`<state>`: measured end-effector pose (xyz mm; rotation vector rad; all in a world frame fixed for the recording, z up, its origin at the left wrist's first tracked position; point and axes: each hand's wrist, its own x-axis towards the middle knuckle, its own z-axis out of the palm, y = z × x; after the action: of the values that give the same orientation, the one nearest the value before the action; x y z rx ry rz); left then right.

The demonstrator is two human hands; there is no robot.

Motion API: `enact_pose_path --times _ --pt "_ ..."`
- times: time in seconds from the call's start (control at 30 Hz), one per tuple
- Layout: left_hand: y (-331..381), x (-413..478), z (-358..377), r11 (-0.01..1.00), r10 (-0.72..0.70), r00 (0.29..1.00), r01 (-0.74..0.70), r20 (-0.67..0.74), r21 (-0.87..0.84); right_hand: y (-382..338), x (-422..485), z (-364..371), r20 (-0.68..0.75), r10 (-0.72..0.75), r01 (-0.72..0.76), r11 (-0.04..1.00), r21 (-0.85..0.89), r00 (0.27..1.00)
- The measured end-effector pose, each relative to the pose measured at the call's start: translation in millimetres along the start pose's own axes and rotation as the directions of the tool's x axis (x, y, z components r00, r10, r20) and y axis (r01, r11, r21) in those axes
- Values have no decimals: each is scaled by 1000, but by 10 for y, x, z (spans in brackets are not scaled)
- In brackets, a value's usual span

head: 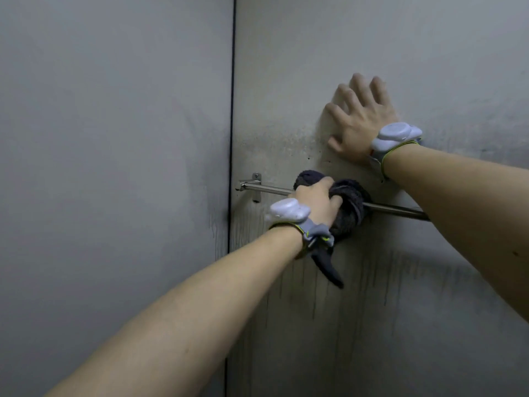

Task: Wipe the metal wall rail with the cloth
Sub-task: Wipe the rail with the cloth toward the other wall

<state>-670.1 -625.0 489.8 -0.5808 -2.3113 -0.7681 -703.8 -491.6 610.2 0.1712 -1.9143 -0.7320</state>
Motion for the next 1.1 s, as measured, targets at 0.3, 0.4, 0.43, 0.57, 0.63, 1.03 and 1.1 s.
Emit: enact_pose_path --times 0.3,0.4,0.43,0.57,0.63,1.03,1.1 --pt "-750 491 -503 882 120 993 -108 2 459 4 17 36 -24 1 -1 1000 -18 1000" --pt "-912 809 -647 934 38 997 -13 -64 357 12 29 62 -27 5 -6 999 -34 1000" --pt "-985 901 -638 945 -13 997 37 -76 324 19 25 77 -32 3 -4 1000 -31 999" --pt "-1270 922 -338 942 -269 958 241 96 234 10 45 100 -58 1 -3 999 -34 998" --pt "-1345 910 -221 955 -277 957 265 85 136 8 30 99 -70 5 -7 1000 -24 998" --pt "-1918 954 -113 855 -422 895 339 -145 -393 -299 322 223 -23 1 -2 999 -54 1000" --pt "-1989 986 -100 808 -491 856 378 -162 -453 -287 324 200 -29 -2 1 999 -38 1000"
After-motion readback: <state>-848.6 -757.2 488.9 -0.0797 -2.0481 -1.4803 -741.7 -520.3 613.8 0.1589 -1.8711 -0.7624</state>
